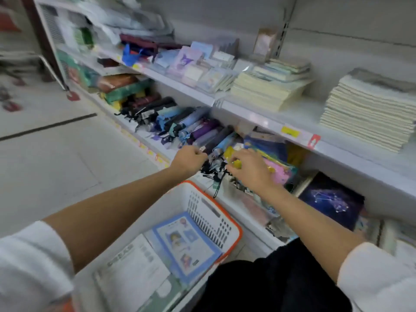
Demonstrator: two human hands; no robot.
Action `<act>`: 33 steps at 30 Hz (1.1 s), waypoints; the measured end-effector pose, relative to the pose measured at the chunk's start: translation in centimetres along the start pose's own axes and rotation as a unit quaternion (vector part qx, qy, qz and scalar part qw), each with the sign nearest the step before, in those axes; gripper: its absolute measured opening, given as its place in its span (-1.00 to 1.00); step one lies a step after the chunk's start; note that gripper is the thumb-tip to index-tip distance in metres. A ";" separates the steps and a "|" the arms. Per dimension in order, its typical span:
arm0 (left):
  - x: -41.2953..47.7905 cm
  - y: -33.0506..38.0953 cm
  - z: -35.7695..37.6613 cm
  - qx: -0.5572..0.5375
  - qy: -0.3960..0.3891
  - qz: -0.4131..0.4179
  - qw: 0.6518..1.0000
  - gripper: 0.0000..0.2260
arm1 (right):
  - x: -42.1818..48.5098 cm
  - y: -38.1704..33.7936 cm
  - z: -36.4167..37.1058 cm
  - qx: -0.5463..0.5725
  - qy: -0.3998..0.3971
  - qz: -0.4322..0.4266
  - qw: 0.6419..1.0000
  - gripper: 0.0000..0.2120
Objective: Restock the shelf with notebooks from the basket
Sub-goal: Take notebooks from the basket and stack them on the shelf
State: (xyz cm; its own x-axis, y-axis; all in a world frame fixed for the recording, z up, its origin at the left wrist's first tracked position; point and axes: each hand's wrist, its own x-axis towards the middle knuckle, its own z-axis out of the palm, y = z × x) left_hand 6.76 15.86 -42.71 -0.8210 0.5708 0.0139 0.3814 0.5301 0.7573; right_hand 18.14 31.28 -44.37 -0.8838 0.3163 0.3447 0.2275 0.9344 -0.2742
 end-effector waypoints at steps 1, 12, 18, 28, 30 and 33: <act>-0.8 -2.0 -0.4 -0.006 -0.004 -0.024 1.000 -0.65 | -0.5 -1.0 1.8 0.011 -0.030 -0.006 0.999 -0.88; -6.6 -19.4 0.8 -0.084 -0.038 -0.283 0.955 -0.79 | -7.5 -5.1 16.8 -0.019 -0.344 -0.032 0.938 -0.80; -8.5 -26.0 4.1 -0.135 -0.065 -0.422 0.894 -0.85 | -8.7 -5.6 21.5 -0.015 -0.416 -0.008 0.909 -0.65; -15.1 -35.2 3.8 -0.101 -0.090 -0.567 0.812 -0.85 | -9.5 -6.8 26.6 0.104 -0.455 0.071 0.881 -0.68; -15.6 -36.9 4.0 -0.131 -0.081 -0.579 0.801 -0.76 | -9.7 -6.9 27.2 0.120 -0.448 0.081 0.882 -0.73; -15.9 -37.9 5.0 -0.160 -0.075 -0.586 0.791 -0.65 | -9.7 -6.7 27.7 0.128 -0.444 0.095 0.882 -0.77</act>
State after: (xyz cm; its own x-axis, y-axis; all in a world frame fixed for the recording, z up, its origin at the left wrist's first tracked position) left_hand 7.48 -10.11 -74.88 -0.4630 -0.1143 -0.8790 -0.7509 0.5775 0.3204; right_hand 13.88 17.42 -70.80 -0.8370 0.1030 -0.5374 0.4061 0.7751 -0.4840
